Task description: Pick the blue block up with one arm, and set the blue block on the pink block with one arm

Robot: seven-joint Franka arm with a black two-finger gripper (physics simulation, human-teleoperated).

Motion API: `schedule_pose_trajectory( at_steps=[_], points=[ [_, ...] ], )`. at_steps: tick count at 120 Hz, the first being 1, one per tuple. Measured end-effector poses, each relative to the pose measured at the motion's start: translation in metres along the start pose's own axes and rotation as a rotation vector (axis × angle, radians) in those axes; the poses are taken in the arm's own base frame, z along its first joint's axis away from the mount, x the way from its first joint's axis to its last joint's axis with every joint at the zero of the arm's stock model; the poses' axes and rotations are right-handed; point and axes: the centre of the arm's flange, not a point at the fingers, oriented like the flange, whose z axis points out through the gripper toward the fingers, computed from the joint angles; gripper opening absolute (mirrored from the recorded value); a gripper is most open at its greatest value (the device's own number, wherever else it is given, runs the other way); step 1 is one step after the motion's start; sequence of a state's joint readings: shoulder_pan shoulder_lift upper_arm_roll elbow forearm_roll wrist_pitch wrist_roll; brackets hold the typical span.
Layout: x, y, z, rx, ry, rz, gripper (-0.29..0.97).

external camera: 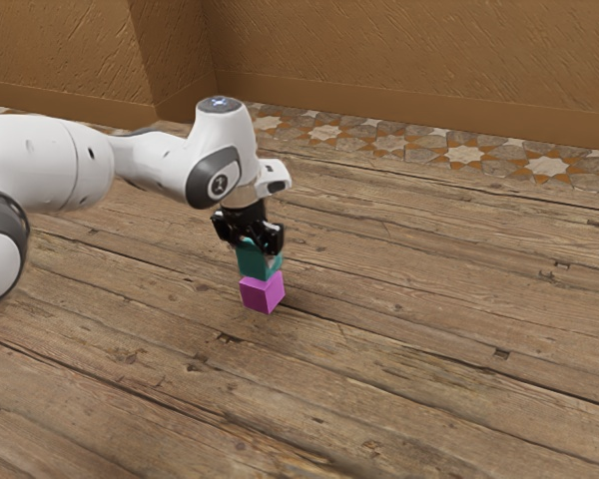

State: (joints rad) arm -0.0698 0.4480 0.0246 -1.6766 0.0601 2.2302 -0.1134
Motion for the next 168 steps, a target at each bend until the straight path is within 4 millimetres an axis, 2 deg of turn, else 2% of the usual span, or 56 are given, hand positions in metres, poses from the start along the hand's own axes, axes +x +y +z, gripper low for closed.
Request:
schedule_pose_trajectory(
  at_steps=[28, 96, 124, 168],
  points=[
    [-0.003, -0.01, 0.0, -0.006, 0.007, 0.028, 0.37],
    [0.007, -0.011, -0.003, -0.01, 0.034, 0.102, 0.37],
    [0.008, -0.021, 0.001, -0.017, 0.028, 0.076, 0.36],
    [0.007, -0.021, 0.002, -0.017, 0.026, 0.056, 0.35]
  ],
)
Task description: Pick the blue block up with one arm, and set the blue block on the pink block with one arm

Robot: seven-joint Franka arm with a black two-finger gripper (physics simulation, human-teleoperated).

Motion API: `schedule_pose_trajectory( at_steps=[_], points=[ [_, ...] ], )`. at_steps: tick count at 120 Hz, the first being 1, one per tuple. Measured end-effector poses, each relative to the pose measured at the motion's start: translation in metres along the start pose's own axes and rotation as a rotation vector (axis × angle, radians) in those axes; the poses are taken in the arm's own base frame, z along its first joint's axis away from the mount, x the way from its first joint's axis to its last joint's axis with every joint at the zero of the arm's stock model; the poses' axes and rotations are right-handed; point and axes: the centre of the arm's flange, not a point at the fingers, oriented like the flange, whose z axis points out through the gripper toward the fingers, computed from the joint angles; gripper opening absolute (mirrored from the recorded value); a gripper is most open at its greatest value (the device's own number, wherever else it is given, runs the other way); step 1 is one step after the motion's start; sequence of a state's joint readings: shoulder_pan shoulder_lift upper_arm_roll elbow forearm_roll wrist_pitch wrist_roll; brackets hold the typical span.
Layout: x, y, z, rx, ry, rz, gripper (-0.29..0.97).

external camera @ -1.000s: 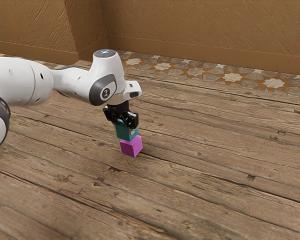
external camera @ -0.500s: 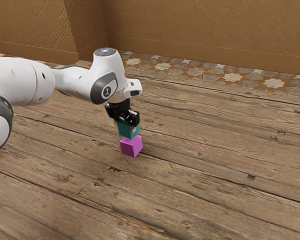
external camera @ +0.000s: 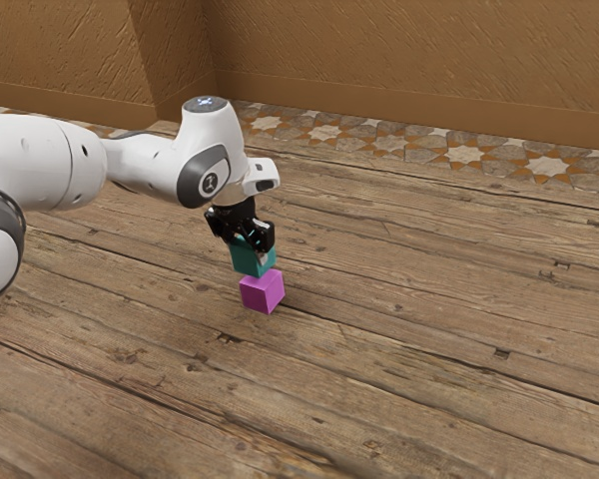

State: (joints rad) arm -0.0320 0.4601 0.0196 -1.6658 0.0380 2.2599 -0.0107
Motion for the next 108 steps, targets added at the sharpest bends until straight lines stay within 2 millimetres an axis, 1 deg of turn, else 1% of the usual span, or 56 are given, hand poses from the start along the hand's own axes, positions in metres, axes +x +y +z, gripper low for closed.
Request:
schedule_pose_trajectory(
  at_steps=[27, 49, 108],
  points=[
    [0.0, 0.002, 0.0, -0.002, 0.0, -0.006, 0.35],
    [0.0, 0.011, -0.001, -0.009, 0.0, 0.0, 0.35],
    [-0.001, 0.011, 0.001, -0.008, -0.003, -0.01, 0.35]
  ],
)
